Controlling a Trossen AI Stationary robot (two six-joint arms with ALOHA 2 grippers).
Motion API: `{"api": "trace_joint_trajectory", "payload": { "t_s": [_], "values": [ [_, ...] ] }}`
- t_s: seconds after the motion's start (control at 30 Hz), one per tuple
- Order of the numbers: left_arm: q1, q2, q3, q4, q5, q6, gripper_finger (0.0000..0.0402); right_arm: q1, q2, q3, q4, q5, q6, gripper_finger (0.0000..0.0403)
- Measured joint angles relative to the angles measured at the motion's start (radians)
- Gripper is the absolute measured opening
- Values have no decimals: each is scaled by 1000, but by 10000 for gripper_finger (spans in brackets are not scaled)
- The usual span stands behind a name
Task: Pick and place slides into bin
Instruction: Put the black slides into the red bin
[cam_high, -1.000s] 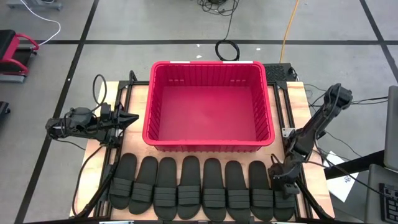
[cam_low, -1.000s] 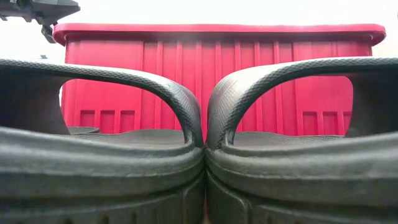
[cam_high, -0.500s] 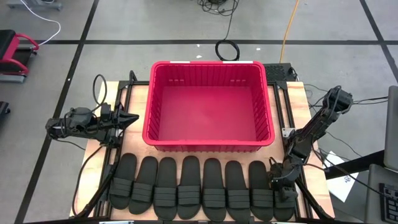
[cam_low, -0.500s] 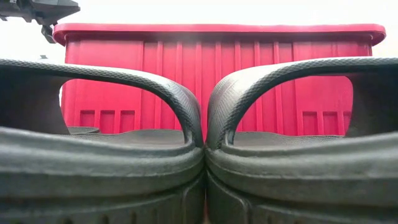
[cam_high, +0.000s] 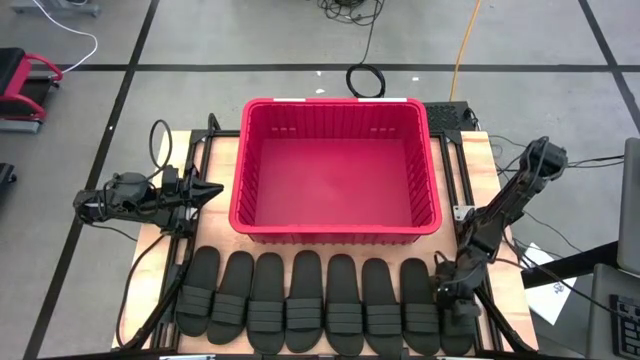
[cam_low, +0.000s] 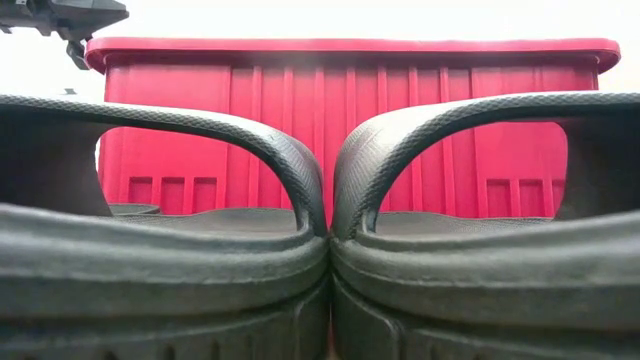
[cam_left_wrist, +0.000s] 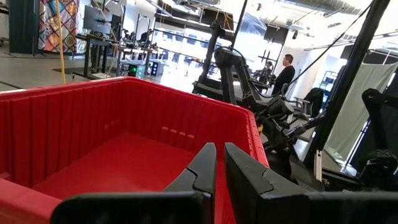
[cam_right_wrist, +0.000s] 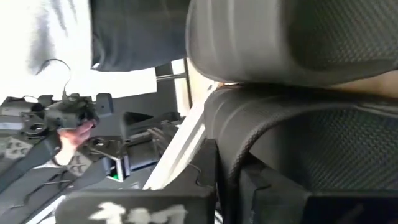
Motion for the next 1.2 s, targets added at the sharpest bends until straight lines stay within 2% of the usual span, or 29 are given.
{"api": "trace_joint_trajectory", "payload": {
  "t_s": [0.37, 0.5, 0.57, 0.7, 0.87, 1.03, 1.2],
  "values": [
    [0, 0, 0, 0, 0, 0, 31, -1, -150, 2, -22, -13, 46, 4],
    [0, 0, 0, 0, 0, 0, 31, -1, -200, 34, 92, -8, 39, 3],
    [0, 0, 0, 1, 1, 0, 31, -12, -209, 59, 86, -3, 22, 3],
    [0, 0, 0, 0, 3, 0, 31, -43, -197, 150, -43, 66, -71, 3],
    [0, 0, 0, -2, 6, 0, 31, -87, -163, 295, -250, 58, -208, 2],
    [0, 0, 0, -2, 6, 3, 31, -107, -111, 409, -321, 47, -270, 2],
    [0, 0, 0, 1, 5, 29, 31, -167, -82, 496, -489, 31, -360, 2]
  ]
}}
